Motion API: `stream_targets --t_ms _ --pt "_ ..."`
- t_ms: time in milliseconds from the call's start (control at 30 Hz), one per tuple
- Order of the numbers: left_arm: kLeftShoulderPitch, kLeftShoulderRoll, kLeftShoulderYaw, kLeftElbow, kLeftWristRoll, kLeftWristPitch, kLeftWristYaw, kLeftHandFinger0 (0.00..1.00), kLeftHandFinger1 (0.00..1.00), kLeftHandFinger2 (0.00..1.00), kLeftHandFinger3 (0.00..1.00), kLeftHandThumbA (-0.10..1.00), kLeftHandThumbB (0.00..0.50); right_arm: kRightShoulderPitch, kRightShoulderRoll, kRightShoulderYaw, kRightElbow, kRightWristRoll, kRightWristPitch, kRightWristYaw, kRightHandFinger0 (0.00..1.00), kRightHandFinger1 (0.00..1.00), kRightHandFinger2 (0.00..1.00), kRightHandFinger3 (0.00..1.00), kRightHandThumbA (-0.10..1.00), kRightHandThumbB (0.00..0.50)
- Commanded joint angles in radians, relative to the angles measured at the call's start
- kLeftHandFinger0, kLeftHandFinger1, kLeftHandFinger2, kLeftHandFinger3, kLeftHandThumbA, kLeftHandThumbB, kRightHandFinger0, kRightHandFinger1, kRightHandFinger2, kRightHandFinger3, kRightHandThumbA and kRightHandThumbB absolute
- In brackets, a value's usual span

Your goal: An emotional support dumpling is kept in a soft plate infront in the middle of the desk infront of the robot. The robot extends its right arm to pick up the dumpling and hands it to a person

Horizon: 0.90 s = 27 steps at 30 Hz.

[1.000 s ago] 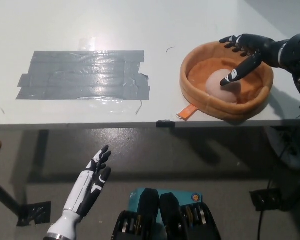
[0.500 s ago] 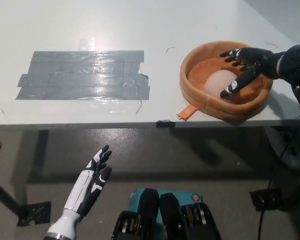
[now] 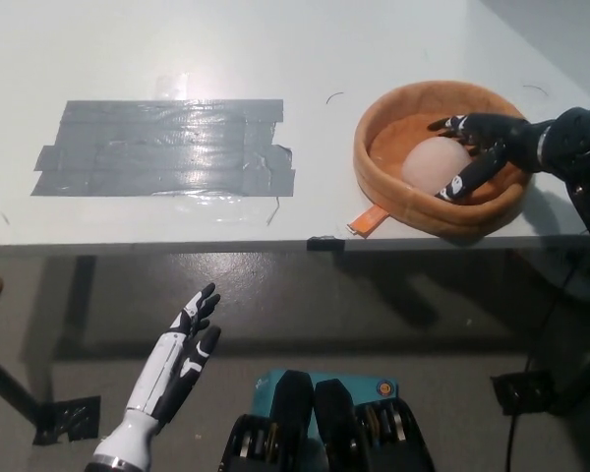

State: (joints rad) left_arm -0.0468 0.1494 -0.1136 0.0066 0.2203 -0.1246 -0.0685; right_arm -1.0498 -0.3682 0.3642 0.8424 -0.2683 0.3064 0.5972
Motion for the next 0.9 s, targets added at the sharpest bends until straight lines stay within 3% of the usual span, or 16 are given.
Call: stream_targets --t_ms 0,100,167,267,300,333,367,400,433,467,500,533,567,633,667,867 --pt "-0.021 0.012 -0.001 -0.005 -0.001 -0.033 -0.004 1.0 1.0 1.0 1.0 0.97 0.155 -0.054 -0.008 0.014 -0.01 -0.015 -0.057 0.021 1.0 1.0 1.0 1.0 1.0 0.373" --pt "-0.023 0.012 0.001 -0.009 -0.002 -0.026 -0.005 1.0 1.0 1.0 1.0 0.97 0.149 -0.072 0.0 0.033 0.023 -0.019 -0.065 0.048 1.0 1.0 1.0 1.0 1.0 0.396" --pt "-0.027 0.012 0.001 -0.008 -0.004 -0.028 -0.006 1.0 1.0 1.0 1.0 0.97 0.143 -0.079 0.003 0.04 0.039 -0.021 -0.079 0.052 1.0 1.0 1.0 1.0 1.0 0.382" --pt "-0.029 0.012 0.001 -0.011 -0.007 -0.022 -0.008 1.0 1.0 1.0 1.0 0.96 0.141 -0.069 0.006 0.039 0.028 -0.04 -0.074 -0.004 0.99 0.98 1.0 1.0 0.8 0.386" --pt "-0.033 0.011 0.002 -0.002 -0.008 -0.03 -0.006 1.0 1.0 1.0 1.0 0.96 0.147 -0.064 0.009 0.05 0.031 -0.068 -0.099 -0.052 0.73 0.75 0.85 1.0 0.62 0.347" --pt "-0.035 0.012 0.001 0.001 -0.005 -0.032 -0.005 1.0 1.0 1.0 1.0 0.98 0.148 -0.061 0.012 0.053 0.041 -0.081 -0.13 -0.086 0.59 0.68 0.71 0.75 0.44 0.329" --pt "-0.036 0.014 0.0 0.0 -0.002 -0.034 -0.005 1.0 1.0 1.0 1.0 0.98 0.147 -0.057 0.017 0.048 0.055 -0.082 -0.161 -0.116 0.51 0.6 0.58 0.53 0.36 0.318" --pt "-0.038 0.014 -0.001 0.002 -0.001 -0.037 -0.005 1.0 1.0 1.0 1.0 0.98 0.146 -0.051 0.022 0.042 0.062 -0.084 -0.178 -0.15 0.33 0.48 0.49 0.4 0.21 0.301" --pt "-0.041 0.013 -0.002 0.005 -0.001 -0.039 -0.005 1.0 1.0 1.0 1.0 0.98 0.145 -0.046 0.024 0.037 0.063 -0.088 -0.186 -0.175 0.29 0.5 0.57 0.43 0.16 0.305" --pt "-0.041 0.014 -0.002 0.003 0.0 -0.037 -0.006 1.0 1.0 1.0 1.0 0.98 0.146 -0.042 0.026 0.033 0.063 -0.089 -0.192 -0.192 0.21 0.48 0.59 0.43 0.0 0.28" --pt "-0.04 0.014 -0.002 -0.001 -0.001 -0.034 -0.007 1.0 1.0 1.0 1.0 0.98 0.145 -0.033 0.033 0.027 0.063 -0.091 -0.208 -0.228 0.15 0.47 0.65 0.47 -0.08 0.269" --pt "-0.041 0.015 -0.002 -0.003 0.001 -0.03 -0.007 1.0 1.0 1.0 1.0 0.98 0.145 -0.028 0.035 0.022 0.062 -0.09 -0.215 -0.239 0.11 0.47 0.72 0.54 -0.1 0.262" --pt "-0.042 0.016 -0.002 -0.005 0.002 -0.026 -0.007 1.0 1.0 1.0 1.0 0.99 0.14 -0.024 0.038 0.016 0.062 -0.089 -0.222 -0.253 0.13 0.58 0.86 0.74 -0.1 0.234" --pt "-0.045 0.017 -0.002 -0.005 0.006 -0.026 -0.007 1.0 1.0 1.0 1.0 0.99 0.138 -0.022 0.042 0.005 0.073 -0.085 -0.231 -0.273 0.19 0.7 0.97 0.95 -0.1 0.208" --pt "-0.046 0.018 -0.002 -0.004 0.006 -0.026 -0.007 1.0 1.0 1.0 1.0 0.99 0.132 -0.024 0.046 -0.008 0.092 -0.079 -0.244 -0.295 0.19 0.7 0.96 0.94 -0.1 0.173" --pt "-0.055 0.018 0.0 0.001 -0.002 -0.035 -0.008 1.0 1.0 1.0 1.0 0.98 0.126 -0.032 0.042 -0.075 0.073 -0.053 -0.259 -0.355 0.2 0.68 0.95 0.96 -0.1 0.121"
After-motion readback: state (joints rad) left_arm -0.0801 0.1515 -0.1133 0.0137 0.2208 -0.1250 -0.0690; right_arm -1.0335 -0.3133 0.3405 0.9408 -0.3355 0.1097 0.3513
